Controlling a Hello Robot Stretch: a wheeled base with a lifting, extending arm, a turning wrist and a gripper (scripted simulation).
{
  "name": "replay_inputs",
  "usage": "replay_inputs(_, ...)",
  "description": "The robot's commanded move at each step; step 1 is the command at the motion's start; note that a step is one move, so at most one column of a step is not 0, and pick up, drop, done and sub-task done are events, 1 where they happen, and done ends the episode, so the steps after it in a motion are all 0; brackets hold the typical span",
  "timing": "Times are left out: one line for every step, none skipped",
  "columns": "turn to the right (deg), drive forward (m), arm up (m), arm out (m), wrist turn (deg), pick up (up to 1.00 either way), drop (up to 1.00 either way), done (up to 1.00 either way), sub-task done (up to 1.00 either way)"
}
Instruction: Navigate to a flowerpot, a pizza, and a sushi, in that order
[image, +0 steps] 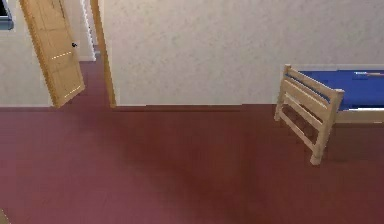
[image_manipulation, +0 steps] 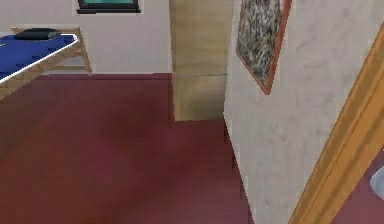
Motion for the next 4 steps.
replay_inputs(0.0,0.50,0.00,0.00,0.0,0.00,0.00,0.00,0.00)
replay_inputs(-36.0,0.00,0.00,0.00,0.0,0.00,0.00,0.00,0.00)
replay_inputs(0.0,1.00,0.00,0.00,0.0,0.00,0.00,0.00,0.00)
replay_inputs(0.0,1.00,0.00,0.00,0.0,0.00,0.00,0.00,0.00)
